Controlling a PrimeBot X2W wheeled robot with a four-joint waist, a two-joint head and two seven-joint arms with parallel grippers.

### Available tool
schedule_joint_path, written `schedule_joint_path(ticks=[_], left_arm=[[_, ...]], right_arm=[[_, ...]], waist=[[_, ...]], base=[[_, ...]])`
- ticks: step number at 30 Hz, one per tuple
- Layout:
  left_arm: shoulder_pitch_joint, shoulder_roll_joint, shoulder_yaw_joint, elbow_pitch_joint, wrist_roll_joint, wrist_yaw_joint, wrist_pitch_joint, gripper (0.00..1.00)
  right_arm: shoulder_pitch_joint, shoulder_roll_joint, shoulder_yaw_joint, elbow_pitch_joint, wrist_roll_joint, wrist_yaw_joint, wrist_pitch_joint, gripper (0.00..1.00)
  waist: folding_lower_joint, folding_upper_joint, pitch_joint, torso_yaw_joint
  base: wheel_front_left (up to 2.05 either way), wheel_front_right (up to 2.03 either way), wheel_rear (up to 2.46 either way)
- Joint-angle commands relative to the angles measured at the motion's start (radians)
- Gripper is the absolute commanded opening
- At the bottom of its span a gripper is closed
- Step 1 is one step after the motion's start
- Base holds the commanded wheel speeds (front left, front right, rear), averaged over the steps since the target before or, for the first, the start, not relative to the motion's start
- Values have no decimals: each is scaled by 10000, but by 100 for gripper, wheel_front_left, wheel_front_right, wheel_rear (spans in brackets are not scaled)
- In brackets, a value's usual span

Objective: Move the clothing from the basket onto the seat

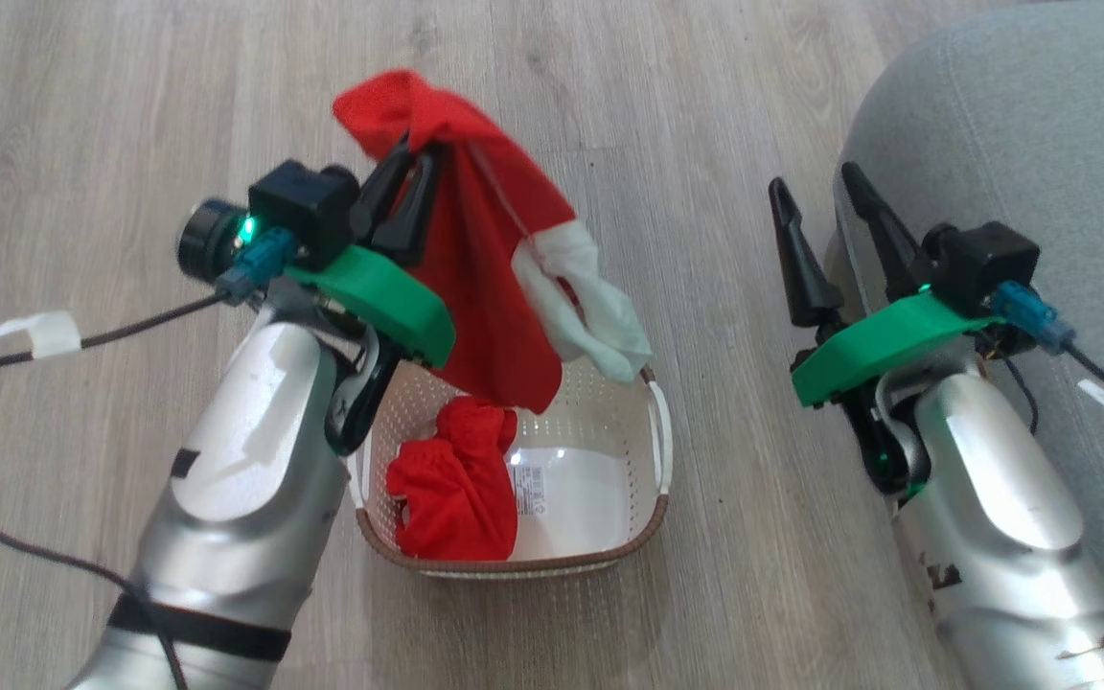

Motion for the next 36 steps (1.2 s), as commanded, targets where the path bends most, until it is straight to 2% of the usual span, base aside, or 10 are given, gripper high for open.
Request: schedule_joint_path(ticks=[1,11,21,26,32,35,36], left_arm=[[-720,134,374,-747,135,-45,-135,0],[-850,101,117,-1484,191,-87,-135,0],[-800,85,-439,-1733,19,-72,-135,0],[-729,84,-956,-1895,-216,-40,-135,0],[-750,83,-1667,-2041,-574,92,-135,0],[-789,83,-1971,-2106,-743,173,-135,0],[-805,82,-2148,-2140,-855,216,-135,0]], right_arm=[[-10,183,190,-265,65,-2,-63,100],[75,194,475,-156,53,-2,-63,100],[-1035,-77,3612,110,1353,-2,-63,100],[-1847,-135,4516,175,1611,-2,-63,100],[-2625,-9,4921,1000,1116,-2,-63,100],[-2805,161,5028,1844,1042,-2,-63,100],[-2865,267,5186,2485,1194,-2,-63,100]], waist=[[1,-1,-105,-5],[1,-1,-240,-16],[1,-1,-93,107],[1,-1,-98,226],[1,-1,-125,467],[1,-1,-128,620],[1,-1,-136,731]], base=[[0,0,0],[0,0,0],[0,0,0],[0,0,0],[0,0,0],[0,0,0],[0,0,0]])
